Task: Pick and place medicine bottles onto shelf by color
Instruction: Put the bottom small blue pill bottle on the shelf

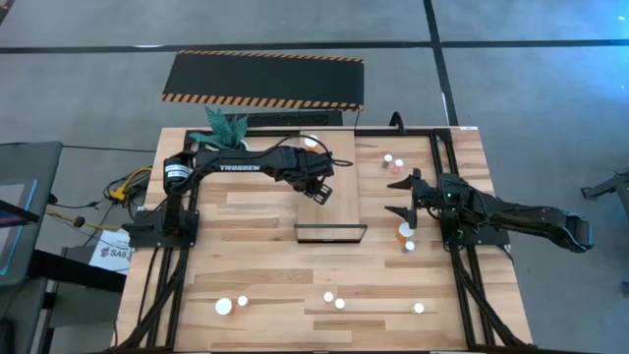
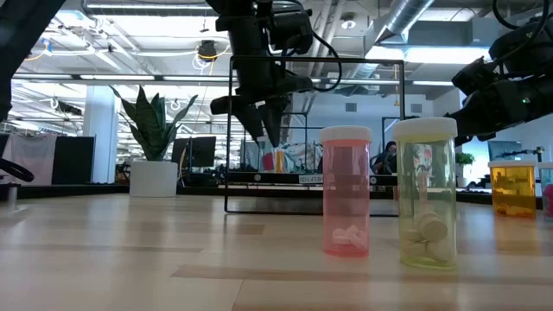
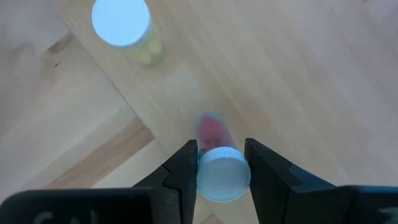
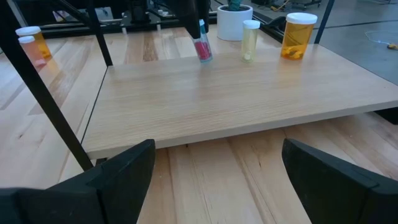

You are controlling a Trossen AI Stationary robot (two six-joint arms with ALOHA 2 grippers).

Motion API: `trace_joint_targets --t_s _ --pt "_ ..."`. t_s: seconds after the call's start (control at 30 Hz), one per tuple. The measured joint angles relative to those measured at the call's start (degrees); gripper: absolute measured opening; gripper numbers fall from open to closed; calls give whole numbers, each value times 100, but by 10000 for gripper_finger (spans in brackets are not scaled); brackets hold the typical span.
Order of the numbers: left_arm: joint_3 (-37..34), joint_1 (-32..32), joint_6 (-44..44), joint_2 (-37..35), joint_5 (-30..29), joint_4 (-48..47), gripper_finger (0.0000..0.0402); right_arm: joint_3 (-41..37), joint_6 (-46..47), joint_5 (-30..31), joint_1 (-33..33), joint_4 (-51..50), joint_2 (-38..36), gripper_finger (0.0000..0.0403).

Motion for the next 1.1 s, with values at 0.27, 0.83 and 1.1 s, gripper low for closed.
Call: trace_joint_targets --t_s 0.27,0.83,1.1 --pt "0 0 -21 0 -52 2 99 1 0 0 -1 0 0 374" --pt "0 -22 -17 0 -156 2 99 1 0 0 -2 0 0 374" --pt "-2 -90 -19 0 -160 24 99 1 0 0 0 0 0 374"
